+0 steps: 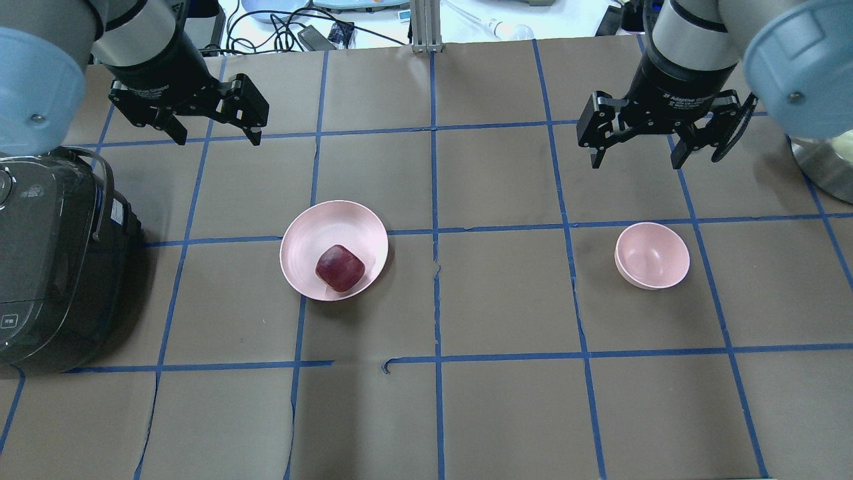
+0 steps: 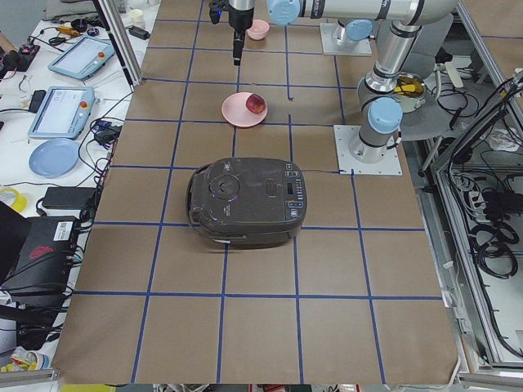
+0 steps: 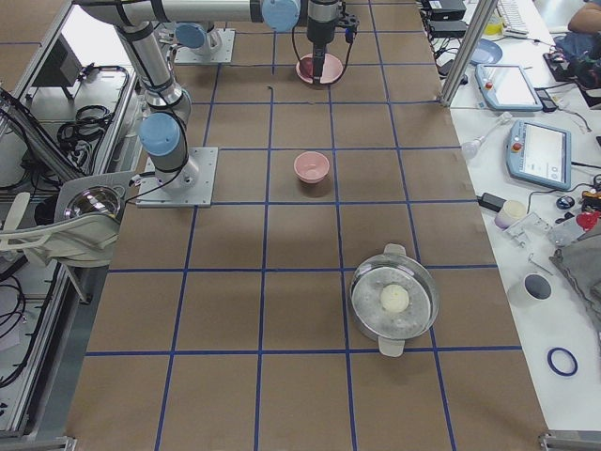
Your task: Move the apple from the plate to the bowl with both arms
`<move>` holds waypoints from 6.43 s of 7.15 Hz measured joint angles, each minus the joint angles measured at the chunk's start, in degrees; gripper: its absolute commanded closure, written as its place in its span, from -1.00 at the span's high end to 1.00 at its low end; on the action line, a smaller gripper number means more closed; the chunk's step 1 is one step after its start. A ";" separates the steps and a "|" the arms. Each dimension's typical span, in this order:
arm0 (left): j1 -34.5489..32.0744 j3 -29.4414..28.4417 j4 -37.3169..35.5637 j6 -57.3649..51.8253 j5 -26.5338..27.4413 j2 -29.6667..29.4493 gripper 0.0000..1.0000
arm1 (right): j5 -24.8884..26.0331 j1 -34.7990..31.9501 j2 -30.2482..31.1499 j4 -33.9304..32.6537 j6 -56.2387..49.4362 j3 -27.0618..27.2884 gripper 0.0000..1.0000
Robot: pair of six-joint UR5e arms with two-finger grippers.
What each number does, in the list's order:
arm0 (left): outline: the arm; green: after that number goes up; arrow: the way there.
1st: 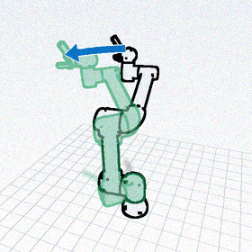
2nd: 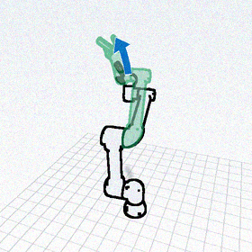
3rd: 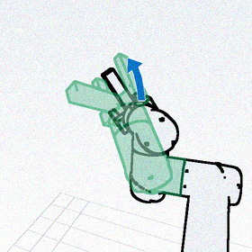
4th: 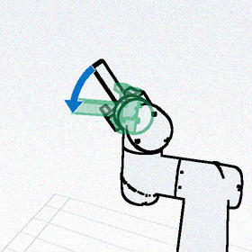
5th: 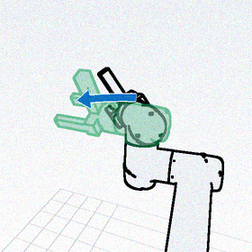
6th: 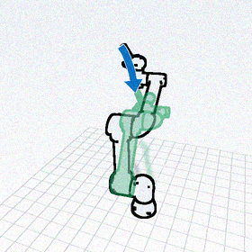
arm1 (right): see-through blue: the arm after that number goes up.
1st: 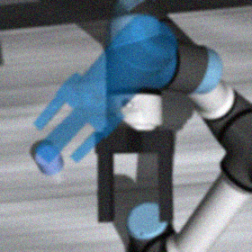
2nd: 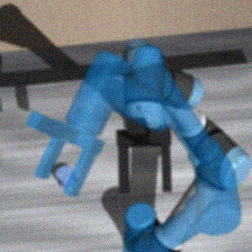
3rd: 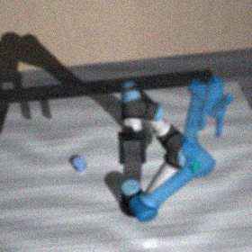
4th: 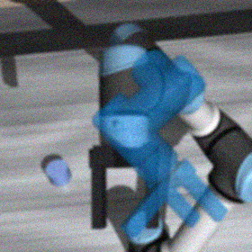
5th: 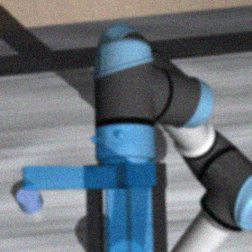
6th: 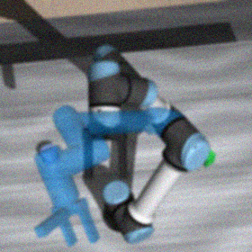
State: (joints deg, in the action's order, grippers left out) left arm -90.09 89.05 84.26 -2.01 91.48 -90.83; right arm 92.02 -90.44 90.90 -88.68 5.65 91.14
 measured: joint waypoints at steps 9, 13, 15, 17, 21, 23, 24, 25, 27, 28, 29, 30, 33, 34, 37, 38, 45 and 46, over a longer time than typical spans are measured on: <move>-0.18 23.14 -29.08 45.97 -8.08 -4.27 1.00 | 0.22 20.12 -11.69 -9.87 -19.05 11.27 1.00; -0.19 29.70 -34.18 62.81 -7.83 -8.05 1.00 | 0.62 21.46 -18.54 -24.27 -20.62 19.99 -0.86; -0.55 29.73 -34.84 63.68 -8.15 -10.84 1.00 | 0.62 21.45 -20.00 -25.24 -18.76 20.32 -1.00; -1.20 28.49 -36.31 63.83 -9.09 -12.72 1.00 | 0.69 21.45 -20.03 -24.81 -17.97 20.43 -1.00; -4.43 28.97 -38.20 64.87 -9.43 -14.71 1.00 | -0.45 21.10 -18.60 -21.44 -17.48 19.66 -1.00; -4.70 29.91 -38.13 65.05 -9.62 -14.75 0.86 | -5.92 17.66 -17.19 -18.78 -15.13 18.31 -1.00; -4.73 29.99 -38.12 64.96 -9.92 -15.02 0.19 | -8.48 13.71 -16.79 -18.32 -13.52 17.96 -1.00; -4.74 30.02 -38.12 64.29 -10.16 -15.29 -0.23 | -10.92 8.99 -16.68 -18.72 -11.48 17.96 -1.00; -4.68 29.88 -38.12 59.68 -10.27 -15.15 -0.51 | -14.96 0.64 -17.12 -22.50 -8.54 18.91 -1.00; -4.45 29.39 -37.87 55.47 -10.19 -14.11 -0.54 | -15.66 -1.81 -17.45 -25.12 -7.51 19.98 -1.00; -4.08 28.37 -37.15 50.66 -9.96 -12.82 -0.58 | -15.88 -2.88 -18.03 -27.62 -6.65 21.18 -1.00; -3.80 26.75 -36.24 45.10 -9.52 -11.57 -0.58 | -15.98 -3.32 -18.68 -29.73 -6.20 22.25 -0.12; -4.98 20.12 -30.24 27.76 -8.63 -8.41 -0.58 | -15.88 -3.46 -18.62 -31.23 -5.87 22.80 1.00; -6.66 18.49 -28.80 24.95 -8.53 -7.60 -0.58 | -15.48 -3.35 -17.91 -31.24 -5.79 21.92 1.00; -14.04 13.27 -26.81 22.84 -7.49 -8.50 -0.62 | -9.96 -0.63 -12.14 -24.48 -5.93 14.66 1.00; -16.96 11.89 -26.46 23.45 -7.41 -9.16 -0.64 | -7.82 1.29 -9.63 -21.81 -6.21 12.45 1.00; -31.22 6.79 -30.95 40.32 -1.08 -22.21 -0.63 | -4.92 3.56 -1.86 -10.17 -4.10 6.93 1.00; -31.97 6.78 -31.73 41.06 -0.87 -23.43 -0.60 | -4.72 3.53 -1.32 -10.11 -3.94 6.93 1.00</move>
State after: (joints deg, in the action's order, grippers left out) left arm -122.06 95.84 52.54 39.05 90.61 -114.26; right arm 87.30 -86.91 89.59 -98.79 1.71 98.07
